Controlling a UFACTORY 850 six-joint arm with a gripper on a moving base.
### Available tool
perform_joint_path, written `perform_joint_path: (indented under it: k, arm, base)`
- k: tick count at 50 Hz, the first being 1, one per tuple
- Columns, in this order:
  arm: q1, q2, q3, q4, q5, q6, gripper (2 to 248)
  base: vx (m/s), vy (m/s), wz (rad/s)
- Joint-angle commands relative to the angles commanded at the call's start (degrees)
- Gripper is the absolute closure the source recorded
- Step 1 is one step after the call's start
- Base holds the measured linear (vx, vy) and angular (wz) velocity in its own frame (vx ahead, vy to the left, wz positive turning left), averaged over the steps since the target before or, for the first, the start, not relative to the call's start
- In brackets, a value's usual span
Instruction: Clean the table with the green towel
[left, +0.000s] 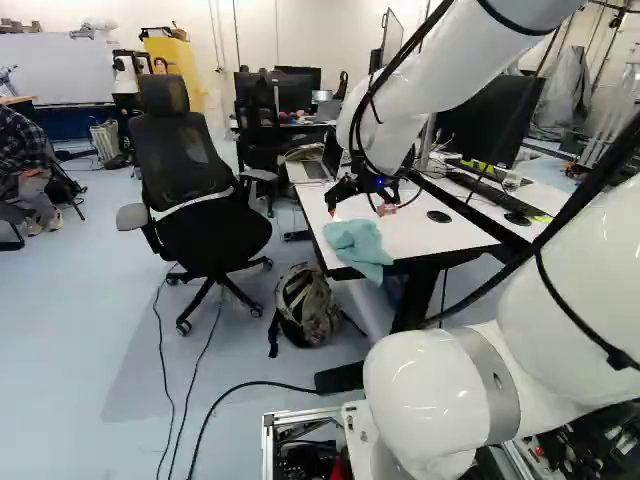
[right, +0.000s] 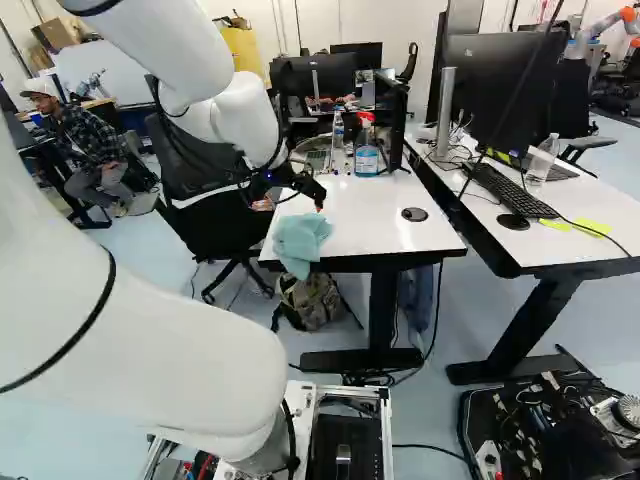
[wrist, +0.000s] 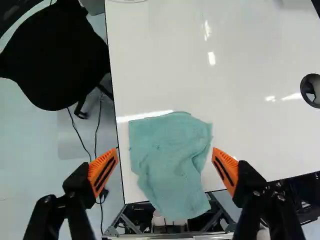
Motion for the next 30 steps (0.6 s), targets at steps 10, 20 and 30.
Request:
perform_joint_path:
  k: [10, 20, 30]
  arm:
    - [0.06, 0.13, 1.60, -0.16, 3.64, 0.00, 3]
    - [0.14, 0.28, 3.53, -0.35, 8.01, 0.00, 3]
    - [0.23, 0.46, 5.71, -0.57, 12.94, 0.00, 3]
  base:
    - [0.000, 0.000, 0.000]
    - [0.000, 0.000, 0.000]
    - [0.000, 0.000, 0.000]
